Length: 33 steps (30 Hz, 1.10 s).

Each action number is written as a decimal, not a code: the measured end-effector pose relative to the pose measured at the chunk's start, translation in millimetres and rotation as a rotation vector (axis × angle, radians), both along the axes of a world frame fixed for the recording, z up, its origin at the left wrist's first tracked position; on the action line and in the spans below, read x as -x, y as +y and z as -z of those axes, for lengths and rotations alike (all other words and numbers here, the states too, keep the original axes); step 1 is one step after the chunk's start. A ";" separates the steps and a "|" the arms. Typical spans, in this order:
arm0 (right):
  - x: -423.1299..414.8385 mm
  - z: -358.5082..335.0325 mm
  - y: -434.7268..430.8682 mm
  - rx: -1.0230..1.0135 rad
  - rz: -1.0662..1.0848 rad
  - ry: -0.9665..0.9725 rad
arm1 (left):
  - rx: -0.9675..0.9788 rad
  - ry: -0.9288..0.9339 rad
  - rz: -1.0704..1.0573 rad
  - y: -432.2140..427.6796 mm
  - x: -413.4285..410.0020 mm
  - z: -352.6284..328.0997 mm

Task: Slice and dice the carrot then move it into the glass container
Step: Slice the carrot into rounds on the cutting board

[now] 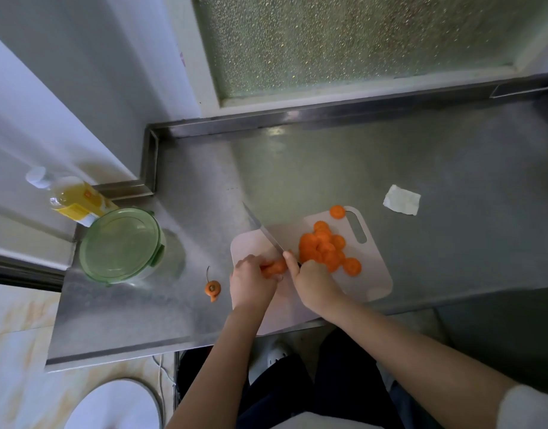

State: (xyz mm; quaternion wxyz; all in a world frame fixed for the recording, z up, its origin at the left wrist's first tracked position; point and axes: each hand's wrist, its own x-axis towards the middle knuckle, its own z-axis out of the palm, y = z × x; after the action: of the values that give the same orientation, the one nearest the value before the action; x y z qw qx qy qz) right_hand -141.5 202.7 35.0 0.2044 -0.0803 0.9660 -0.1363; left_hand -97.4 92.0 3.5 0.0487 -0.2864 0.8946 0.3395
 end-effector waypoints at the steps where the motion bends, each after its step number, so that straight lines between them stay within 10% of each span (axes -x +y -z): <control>1: -1.2 1.6 2.0 -0.096 -0.030 0.130 | 0.001 -0.001 0.001 0.1 -0.1 -0.8; 16: 17.8 28.9 16.7 0.338 0.075 -0.176 | -0.049 -0.024 -0.024 0.9 -2.6 -1.3; 33: -1.0 5.8 37.2 0.315 -0.104 -0.212 | -0.023 -0.007 -0.023 -0.4 -3.7 6.4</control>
State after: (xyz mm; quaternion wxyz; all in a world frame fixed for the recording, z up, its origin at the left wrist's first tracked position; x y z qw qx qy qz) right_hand -140.5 239.9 29.1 0.2968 -0.1465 0.9002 -0.2829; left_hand -93.7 91.6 -3.0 0.0511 -0.2975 0.8871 0.3491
